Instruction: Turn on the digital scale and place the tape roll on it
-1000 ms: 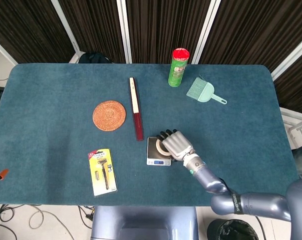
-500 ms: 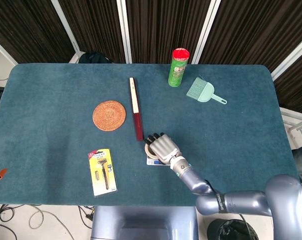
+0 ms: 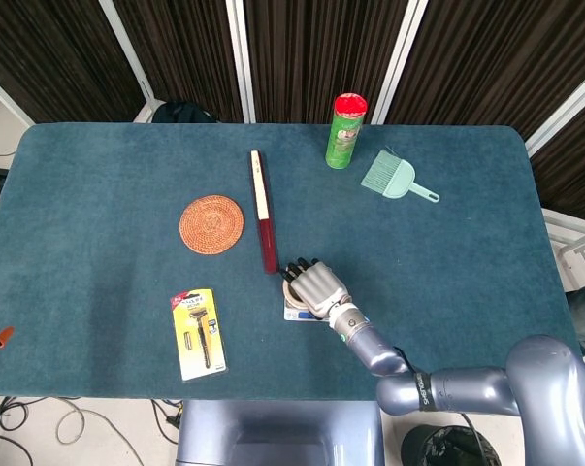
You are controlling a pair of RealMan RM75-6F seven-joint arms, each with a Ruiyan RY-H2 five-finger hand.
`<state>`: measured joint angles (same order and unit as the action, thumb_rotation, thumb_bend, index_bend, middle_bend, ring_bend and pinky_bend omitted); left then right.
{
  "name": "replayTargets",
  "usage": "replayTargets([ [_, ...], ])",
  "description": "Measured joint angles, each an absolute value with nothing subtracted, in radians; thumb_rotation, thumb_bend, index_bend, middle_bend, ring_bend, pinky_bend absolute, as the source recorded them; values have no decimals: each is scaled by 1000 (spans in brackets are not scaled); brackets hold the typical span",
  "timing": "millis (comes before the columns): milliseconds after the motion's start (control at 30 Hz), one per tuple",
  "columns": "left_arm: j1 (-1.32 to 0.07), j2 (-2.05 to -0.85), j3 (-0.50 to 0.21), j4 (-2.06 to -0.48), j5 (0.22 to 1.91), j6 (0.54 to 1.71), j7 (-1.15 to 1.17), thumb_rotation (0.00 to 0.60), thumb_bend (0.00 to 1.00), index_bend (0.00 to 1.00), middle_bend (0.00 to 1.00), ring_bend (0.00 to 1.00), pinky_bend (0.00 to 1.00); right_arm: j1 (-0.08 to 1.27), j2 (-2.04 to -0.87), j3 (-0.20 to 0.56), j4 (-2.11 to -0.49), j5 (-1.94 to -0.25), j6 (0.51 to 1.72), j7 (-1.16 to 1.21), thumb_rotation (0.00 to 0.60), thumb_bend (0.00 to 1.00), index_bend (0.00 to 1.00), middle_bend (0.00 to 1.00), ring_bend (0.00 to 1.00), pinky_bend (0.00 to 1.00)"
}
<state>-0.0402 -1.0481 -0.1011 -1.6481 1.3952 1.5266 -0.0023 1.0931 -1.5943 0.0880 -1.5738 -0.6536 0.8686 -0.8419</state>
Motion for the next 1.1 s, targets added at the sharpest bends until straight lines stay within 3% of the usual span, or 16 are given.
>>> replayTargets([
  [67,-41,-1049,-101,-1648,1397,1527,0,600,37,0,0,0,0,1098,-1595,87,-1575,-642,878,-849,600,269,0,44,50,817],
  [133,-40,-1050,-101,-1648,1399,1530,0,600,37,0,0,0,0,1102,-1599,88,-1576,-631,895,-855,600,250,0,28,41,476],
  [167,-40,-1050,-101,-1648,1398,1531,0,600,37,0,0,0,0,1103,-1601,88,-1576,-625,903,-857,600,242,0,20,36,259],
  [200,-40,-1050,-102,-1647,1397,1531,0,600,37,0,0,0,0,1105,-1602,89,-1577,-620,912,-860,600,236,0,15,32,149],
  [467,-41,-1051,-102,-1643,1399,1531,0,600,37,0,0,0,0,1105,-1553,87,-1648,-614,934,-860,600,231,0,6,12,120],
  [733,-37,-1051,-101,-1649,1402,1538,3,600,37,0,0,0,0,1036,-1369,56,-1856,-697,1040,-827,600,231,0,4,4,79],
  [900,-36,-1054,-97,-1653,1410,1543,14,600,37,0,0,0,0,906,-1203,-27,-1991,-857,1176,-767,600,231,0,4,4,73],
  [1100,-36,-1064,-90,-1658,1425,1549,39,600,37,0,0,0,0,692,-1118,-166,-2022,-1148,1383,-626,600,231,0,4,4,73],
])
